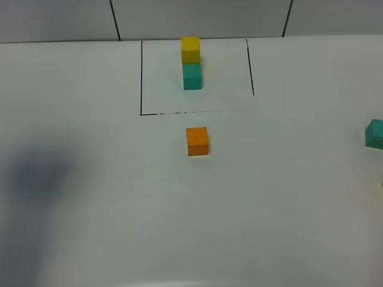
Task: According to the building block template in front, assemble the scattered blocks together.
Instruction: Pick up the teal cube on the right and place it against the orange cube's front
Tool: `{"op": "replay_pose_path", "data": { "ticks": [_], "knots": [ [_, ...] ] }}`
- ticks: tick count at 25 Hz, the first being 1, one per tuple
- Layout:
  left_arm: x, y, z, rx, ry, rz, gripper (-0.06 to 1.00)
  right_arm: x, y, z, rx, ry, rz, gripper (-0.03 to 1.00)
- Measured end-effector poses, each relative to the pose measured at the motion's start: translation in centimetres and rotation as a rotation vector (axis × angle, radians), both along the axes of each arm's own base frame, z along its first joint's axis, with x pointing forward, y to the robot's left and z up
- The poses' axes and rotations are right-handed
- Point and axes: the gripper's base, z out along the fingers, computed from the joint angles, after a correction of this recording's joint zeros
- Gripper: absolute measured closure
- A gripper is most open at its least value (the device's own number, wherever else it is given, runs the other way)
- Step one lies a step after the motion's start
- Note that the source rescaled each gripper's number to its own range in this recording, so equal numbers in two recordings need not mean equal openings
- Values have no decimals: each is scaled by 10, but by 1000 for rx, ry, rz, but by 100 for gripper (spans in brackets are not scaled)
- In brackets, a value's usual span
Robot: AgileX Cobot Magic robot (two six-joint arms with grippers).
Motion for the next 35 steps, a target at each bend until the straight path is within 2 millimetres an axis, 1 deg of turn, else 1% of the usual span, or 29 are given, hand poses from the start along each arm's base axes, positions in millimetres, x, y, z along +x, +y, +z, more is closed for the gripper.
{"op": "replay_pose_path", "data": {
  "ticks": [7, 11, 14, 19, 27, 31, 35],
  "knots": [
    [-70, 7, -3, -35, -109, 22, 16, 0, 0, 0, 0, 0, 0, 20],
    [-98, 9, -9, -52, -150, 33, 16, 0, 0, 0, 1, 0, 0, 20],
    [-112, 10, -18, -68, -151, 42, 16, 0, 0, 0, 1, 0, 0, 20],
    [-130, 9, -30, -115, -166, 34, 16, 0, 0, 0, 1, 0, 1, 20],
    [-158, 8, -37, -167, -147, 27, 16, 0, 0, 0, 2, 0, 1, 20],
    [-170, 7, -52, -182, -101, 25, 16, 0, 0, 0, 2, 0, 1, 20],
    [-183, 6, -68, -205, -113, 16, 16, 0, 0, 0, 3, 0, 2, 20]
  ]
}}
